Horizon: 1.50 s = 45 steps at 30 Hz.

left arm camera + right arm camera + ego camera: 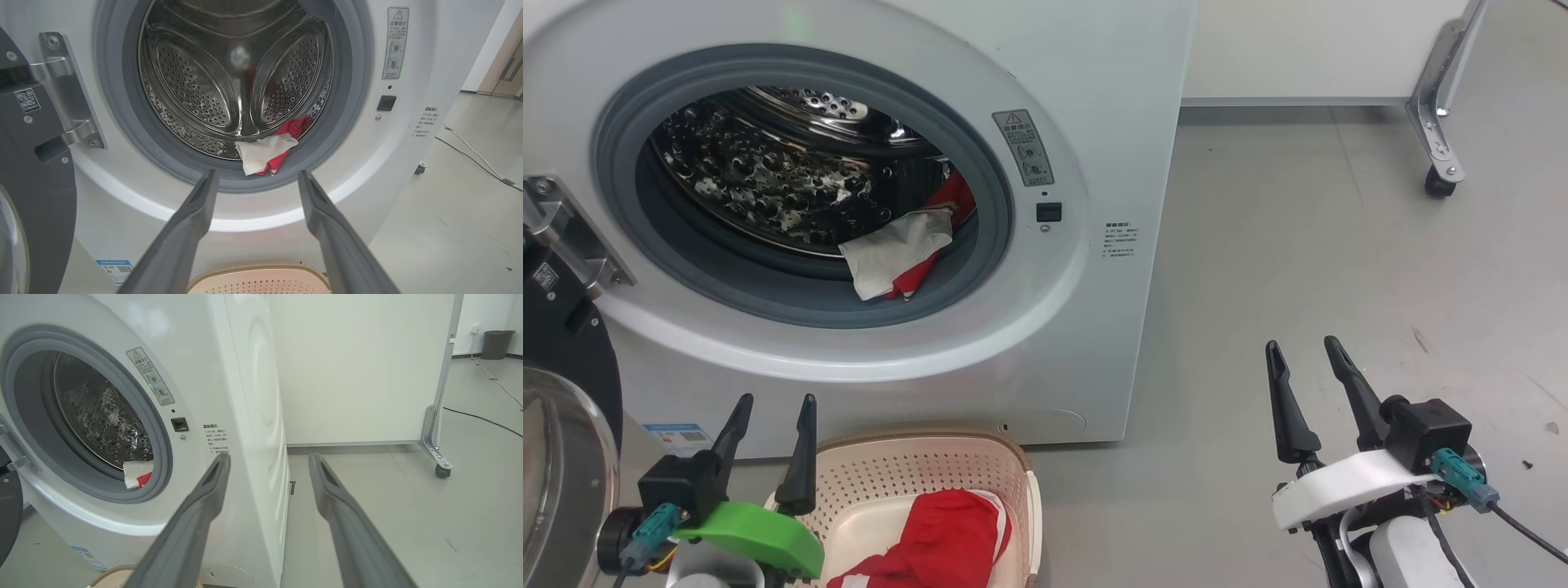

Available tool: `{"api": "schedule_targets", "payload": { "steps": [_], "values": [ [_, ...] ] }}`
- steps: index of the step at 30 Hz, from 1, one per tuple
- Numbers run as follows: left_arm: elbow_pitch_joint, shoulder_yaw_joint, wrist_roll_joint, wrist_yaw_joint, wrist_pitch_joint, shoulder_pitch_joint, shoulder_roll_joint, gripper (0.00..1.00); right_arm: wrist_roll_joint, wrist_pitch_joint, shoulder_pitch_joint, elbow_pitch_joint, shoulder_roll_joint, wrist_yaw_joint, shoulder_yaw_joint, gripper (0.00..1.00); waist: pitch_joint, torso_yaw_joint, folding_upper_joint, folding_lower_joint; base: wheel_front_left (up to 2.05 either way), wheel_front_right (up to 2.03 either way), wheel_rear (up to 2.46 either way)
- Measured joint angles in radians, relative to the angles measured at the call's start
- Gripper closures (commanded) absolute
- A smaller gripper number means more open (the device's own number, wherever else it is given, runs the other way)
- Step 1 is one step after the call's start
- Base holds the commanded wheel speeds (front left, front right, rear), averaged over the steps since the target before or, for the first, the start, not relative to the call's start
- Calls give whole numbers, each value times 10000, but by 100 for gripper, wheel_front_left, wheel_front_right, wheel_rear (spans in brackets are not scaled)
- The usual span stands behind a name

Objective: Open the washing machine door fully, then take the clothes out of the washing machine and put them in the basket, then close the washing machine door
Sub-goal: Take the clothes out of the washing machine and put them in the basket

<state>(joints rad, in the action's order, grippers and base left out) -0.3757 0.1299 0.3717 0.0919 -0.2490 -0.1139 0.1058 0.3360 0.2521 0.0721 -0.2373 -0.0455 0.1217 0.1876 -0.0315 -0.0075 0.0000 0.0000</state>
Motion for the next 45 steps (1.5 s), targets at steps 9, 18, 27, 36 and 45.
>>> {"api": "schedule_targets", "payload": {
  "steps": [9, 18, 27, 36, 45],
  "values": [
    [408, -36, -230, -4, 0, 193, -29, 0, 13, 0, 0, 42, 0, 0, 0, 0, -42, -32, 0, 0, 0, 0, 0],
    [698, -90, -303, -31, -2, 437, -71, 0, 157, 0, 0, 50, 0, 0, 12, 0, -65, -31, 0, 0, 0, 0, 0],
    [920, -113, -391, -31, 0, 586, -151, 0, 161, 0, 0, 54, 0, 0, 19, 0, -77, -63, 0, 0, 0, 0, 0],
    [1001, -174, -408, -31, 0, 677, -169, 0, 171, 0, 0, 54, 0, 0, 27, 0, -79, -109, 0, 0, 0, 0, 0],
    [1174, -203, -410, -31, 0, 737, -196, 0, 169, 0, 0, 63, 0, 2, 35, 0, -140, -144, 0, 0, 0, 0, 0]
  ]
}}
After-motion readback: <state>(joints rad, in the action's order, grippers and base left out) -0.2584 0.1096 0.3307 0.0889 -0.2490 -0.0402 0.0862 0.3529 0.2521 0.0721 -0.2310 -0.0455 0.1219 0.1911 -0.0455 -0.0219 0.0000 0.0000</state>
